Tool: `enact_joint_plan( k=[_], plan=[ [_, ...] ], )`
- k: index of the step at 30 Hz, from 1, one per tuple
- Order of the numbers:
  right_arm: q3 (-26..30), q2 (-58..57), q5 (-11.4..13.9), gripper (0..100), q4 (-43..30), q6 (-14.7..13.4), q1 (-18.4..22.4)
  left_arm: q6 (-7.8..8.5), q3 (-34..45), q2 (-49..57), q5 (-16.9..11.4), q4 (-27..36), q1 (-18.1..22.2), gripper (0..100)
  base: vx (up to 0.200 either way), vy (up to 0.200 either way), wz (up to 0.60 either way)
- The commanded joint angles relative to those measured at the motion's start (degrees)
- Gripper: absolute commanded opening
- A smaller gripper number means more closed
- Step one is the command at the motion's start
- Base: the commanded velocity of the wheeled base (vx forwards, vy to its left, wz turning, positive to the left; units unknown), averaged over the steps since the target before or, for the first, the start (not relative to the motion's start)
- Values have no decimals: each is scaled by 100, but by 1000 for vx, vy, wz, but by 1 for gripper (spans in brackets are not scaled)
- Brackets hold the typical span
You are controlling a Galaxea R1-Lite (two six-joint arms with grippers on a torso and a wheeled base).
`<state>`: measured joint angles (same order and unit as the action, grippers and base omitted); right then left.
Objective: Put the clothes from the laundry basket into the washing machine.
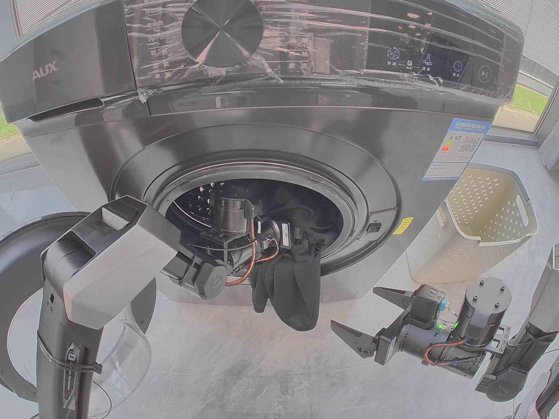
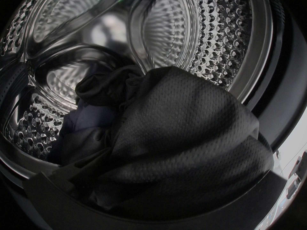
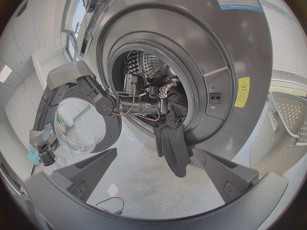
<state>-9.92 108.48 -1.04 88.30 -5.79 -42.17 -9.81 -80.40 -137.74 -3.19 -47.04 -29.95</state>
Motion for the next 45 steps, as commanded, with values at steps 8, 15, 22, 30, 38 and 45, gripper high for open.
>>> enact_joint_plan(
  k=[8,15,22,30,38,45],
  plan=[
    [-18,24,-2,100,3,8,-2,-29,-512,-438,-15,-15,-11,0,0,0,0],
    [-18,24,-2,100,3,8,-11,-328,-1576,-798,495,-200,130,0,0,0,0],
    [-36,32,-2,100,3,8,-11,-355,-2982,-1229,1181,-156,402,0,0,0,0],
    [-36,32,-2,100,3,-1,-2,-495,-3342,-1211,1251,-77,490,100,0,0,0],
    [-27,32,7,100,3,-1,-2,-680,-1989,-578,1172,301,359,100,0,0,0],
    [-27,24,-2,100,3,-1,-2,-671,-530,177,548,521,156,100,0,0,0]
  ],
)
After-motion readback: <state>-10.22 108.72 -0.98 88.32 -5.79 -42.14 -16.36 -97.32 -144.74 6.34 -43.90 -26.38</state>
